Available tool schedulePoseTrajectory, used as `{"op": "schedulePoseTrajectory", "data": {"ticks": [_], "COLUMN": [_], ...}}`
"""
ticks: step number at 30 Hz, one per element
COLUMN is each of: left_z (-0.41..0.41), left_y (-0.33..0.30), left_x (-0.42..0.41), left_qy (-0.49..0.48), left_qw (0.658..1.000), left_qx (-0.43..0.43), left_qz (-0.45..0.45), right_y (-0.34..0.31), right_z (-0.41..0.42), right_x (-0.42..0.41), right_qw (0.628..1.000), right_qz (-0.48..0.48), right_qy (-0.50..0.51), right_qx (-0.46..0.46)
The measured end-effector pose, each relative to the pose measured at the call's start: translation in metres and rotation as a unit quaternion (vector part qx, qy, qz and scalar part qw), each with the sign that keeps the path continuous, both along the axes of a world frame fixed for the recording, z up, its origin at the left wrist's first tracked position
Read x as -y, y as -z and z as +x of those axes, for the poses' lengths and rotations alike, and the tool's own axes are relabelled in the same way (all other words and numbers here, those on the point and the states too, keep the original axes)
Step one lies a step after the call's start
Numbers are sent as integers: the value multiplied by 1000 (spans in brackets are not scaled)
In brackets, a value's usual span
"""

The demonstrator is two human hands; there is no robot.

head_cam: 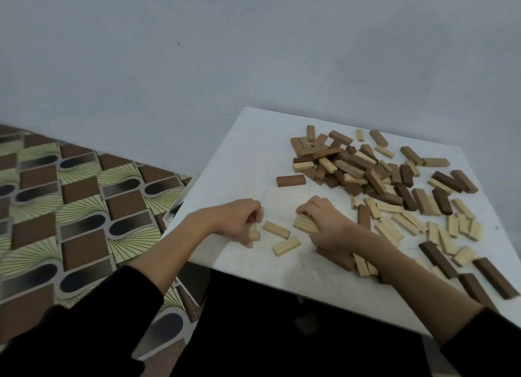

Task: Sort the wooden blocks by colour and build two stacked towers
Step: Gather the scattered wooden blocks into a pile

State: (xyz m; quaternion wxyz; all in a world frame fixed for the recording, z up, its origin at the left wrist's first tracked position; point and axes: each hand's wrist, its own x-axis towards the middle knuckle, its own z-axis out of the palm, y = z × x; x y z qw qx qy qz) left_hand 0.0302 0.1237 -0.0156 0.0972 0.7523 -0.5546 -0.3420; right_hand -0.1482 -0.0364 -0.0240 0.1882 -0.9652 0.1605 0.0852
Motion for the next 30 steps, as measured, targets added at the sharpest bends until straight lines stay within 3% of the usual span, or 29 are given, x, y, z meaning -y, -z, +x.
{"op": "schedulePoseTrajectory", "data": {"ticks": [6,9,16,20,23,30], "left_z": [-5,-25,-54,-56,-55,-47], "left_y": [-9,-13,-5,2,5,8], "left_x": [7,18,28,26,25,27], "left_qy": [-59,-43,-15,42,53,26], "left_qw": [992,986,990,989,987,990], "left_qx": [-26,-43,-16,97,130,97], "left_qz": [-111,-154,-142,-106,-72,-102], "right_y": [-5,-14,-16,-18,-18,-12], "right_z": [-3,-14,-47,-56,-60,-50], "right_x": [2,13,21,21,20,22], "right_qw": [993,987,990,995,997,999], "right_qz": [39,41,39,39,23,-21], "right_qy": [61,89,105,93,73,48], "right_qx": [89,128,84,29,-1,-1]}}
